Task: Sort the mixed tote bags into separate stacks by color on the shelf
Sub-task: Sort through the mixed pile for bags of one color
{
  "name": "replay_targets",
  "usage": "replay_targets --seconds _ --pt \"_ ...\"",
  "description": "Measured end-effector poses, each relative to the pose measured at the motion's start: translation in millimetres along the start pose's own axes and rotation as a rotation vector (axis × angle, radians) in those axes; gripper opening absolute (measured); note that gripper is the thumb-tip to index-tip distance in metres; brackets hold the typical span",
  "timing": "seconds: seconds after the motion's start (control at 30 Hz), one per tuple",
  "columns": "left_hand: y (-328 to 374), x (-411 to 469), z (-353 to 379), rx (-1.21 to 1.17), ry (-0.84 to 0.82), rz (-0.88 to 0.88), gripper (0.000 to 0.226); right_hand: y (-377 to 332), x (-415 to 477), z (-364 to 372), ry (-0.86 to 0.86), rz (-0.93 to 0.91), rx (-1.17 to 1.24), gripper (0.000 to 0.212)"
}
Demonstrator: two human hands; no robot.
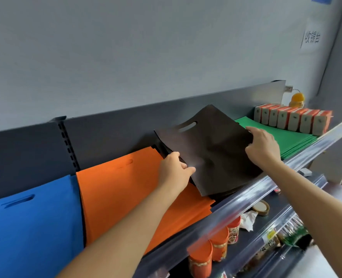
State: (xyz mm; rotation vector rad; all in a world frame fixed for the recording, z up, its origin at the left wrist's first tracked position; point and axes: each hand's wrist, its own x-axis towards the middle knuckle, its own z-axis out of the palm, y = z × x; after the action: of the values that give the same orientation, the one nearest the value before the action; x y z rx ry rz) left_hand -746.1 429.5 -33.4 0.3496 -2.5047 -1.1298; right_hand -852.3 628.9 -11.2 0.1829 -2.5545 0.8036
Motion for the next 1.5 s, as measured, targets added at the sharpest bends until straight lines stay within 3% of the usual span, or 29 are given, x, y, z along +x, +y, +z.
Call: replay_targets --seconds 0.1,0.27,0.33,0.5,0.7,0.97,1.23,1.5 --pt "1 11 20 0.033 -0.013 -0.044 0.069 9 18 4 -0.007 -0.045 -0.081 0.064" --pt "-15 13 36 0.202 -0.056 -0.078 0.052 23 22 27 -0.244 -0.069 -0.331 0.045" --pt "-20 11 35 0.250 -0.054 -0.054 0.048 23 17 33 -0.265 -0.043 -0.392 0.038" --pt "-21 -3 -2 0.279 -0.009 0.091 0.037 -9 0 42 -0.234 -0.122 -0.210 0.044" --pt "-57 -57 -104 0.475 0.093 0.148 0.034 -133 -61 54 -0.290 -0.385 0.080 0.043" --pt "-157 -179 -274 0.679 0.266 -0.152 0.024 -310 -196 80 -0.626 -0.802 0.226 0.038" --pt "-249 -329 -432 0.776 0.416 -0.363 0.026 -441 -348 91 -0.733 -1.047 0.291 0.039" --pt "-327 -462 -571 0.843 0.413 -0.496 0.032 -570 -517 106 -0.809 -1.236 0.385 0.039"
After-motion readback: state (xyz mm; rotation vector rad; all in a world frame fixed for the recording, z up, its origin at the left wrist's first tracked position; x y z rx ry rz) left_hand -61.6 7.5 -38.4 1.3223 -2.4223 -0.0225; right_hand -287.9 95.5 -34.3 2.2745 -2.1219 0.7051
